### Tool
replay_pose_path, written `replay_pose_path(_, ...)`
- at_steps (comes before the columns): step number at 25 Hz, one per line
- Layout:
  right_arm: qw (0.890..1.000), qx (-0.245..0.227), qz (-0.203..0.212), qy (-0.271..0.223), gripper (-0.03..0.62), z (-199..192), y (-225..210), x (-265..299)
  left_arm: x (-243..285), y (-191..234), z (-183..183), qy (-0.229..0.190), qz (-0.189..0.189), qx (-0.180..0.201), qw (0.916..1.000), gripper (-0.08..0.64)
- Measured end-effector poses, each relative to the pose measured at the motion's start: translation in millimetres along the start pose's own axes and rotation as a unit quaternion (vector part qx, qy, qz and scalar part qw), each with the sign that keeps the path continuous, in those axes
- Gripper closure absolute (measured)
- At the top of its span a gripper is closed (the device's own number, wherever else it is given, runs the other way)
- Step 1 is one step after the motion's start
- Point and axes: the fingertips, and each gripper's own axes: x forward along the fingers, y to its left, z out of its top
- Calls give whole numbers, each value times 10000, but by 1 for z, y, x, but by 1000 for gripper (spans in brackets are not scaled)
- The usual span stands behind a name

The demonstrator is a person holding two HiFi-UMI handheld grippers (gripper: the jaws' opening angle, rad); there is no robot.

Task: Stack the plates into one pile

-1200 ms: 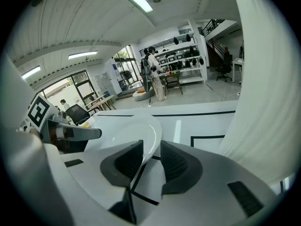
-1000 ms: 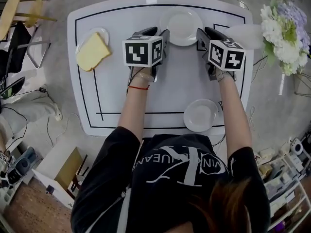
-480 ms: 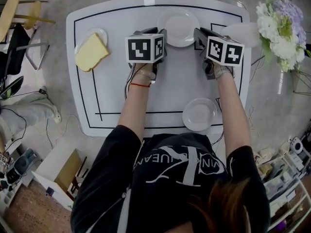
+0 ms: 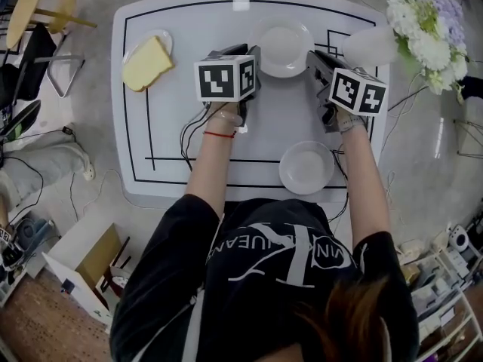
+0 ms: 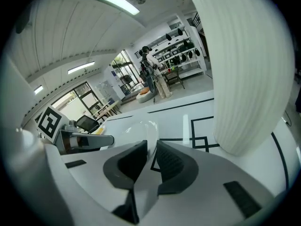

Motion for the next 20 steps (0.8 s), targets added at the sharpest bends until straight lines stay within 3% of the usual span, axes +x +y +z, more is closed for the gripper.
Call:
replay_pose_path(9,9987,-165,449,-167,534,-24,12,-50,-37,-37,-37,-141,173,-17,9998,465)
replay_pose_path(20,9973,-269,679,78,534,-87,11,-120,-72,-90,-103,-250,180,-321,9990,466)
